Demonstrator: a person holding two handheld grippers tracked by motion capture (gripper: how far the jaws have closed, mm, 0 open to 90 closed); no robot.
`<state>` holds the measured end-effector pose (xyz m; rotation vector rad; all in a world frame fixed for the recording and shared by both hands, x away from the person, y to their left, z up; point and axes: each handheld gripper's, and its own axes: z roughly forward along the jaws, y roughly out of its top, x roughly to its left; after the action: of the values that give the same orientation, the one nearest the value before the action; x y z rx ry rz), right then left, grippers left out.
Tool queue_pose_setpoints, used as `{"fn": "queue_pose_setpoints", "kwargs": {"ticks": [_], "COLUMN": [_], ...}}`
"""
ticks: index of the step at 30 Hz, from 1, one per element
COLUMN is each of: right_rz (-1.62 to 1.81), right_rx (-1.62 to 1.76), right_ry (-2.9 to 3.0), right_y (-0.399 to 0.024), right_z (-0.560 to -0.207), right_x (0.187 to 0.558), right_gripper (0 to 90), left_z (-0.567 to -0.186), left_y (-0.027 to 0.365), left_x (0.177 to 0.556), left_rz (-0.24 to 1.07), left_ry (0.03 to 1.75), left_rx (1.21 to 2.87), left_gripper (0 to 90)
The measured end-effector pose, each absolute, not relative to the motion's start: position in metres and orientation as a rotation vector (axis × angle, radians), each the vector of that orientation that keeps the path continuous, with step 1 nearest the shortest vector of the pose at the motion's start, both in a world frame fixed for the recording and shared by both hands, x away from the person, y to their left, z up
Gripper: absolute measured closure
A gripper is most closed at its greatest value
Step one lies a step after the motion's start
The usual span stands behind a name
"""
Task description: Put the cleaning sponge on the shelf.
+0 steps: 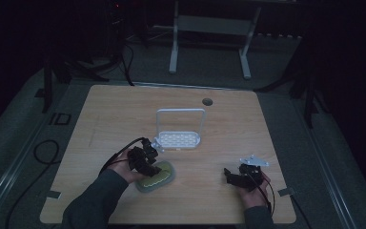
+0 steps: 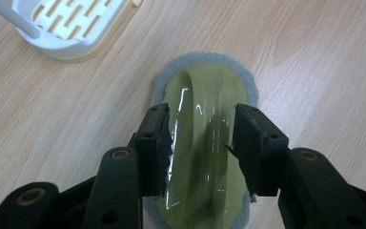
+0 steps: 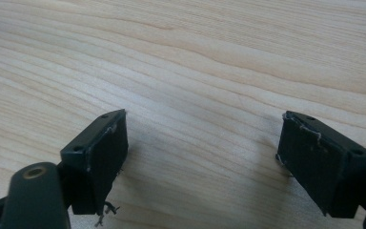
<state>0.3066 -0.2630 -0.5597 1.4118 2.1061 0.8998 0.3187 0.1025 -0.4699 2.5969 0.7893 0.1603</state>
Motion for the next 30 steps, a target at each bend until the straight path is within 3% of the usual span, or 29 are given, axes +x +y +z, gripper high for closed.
{"fn": "queue_pose_setpoints", "kwargs": {"ticks": [30], "right_rz": [0.9], "right_rx": [1.411], "right_ry": [2.106], "right_y": [-0.263], "right_z": [-0.5597], "right_x": [0.3066], "right_gripper": [16.9], "left_z": [-0.4723], "left_y": [0.0945], "left_x": [0.3282], "left_rz": [0.078], "left_ry": [0.78], "left_rx": [2.713], "left_gripper": [58.9]}}
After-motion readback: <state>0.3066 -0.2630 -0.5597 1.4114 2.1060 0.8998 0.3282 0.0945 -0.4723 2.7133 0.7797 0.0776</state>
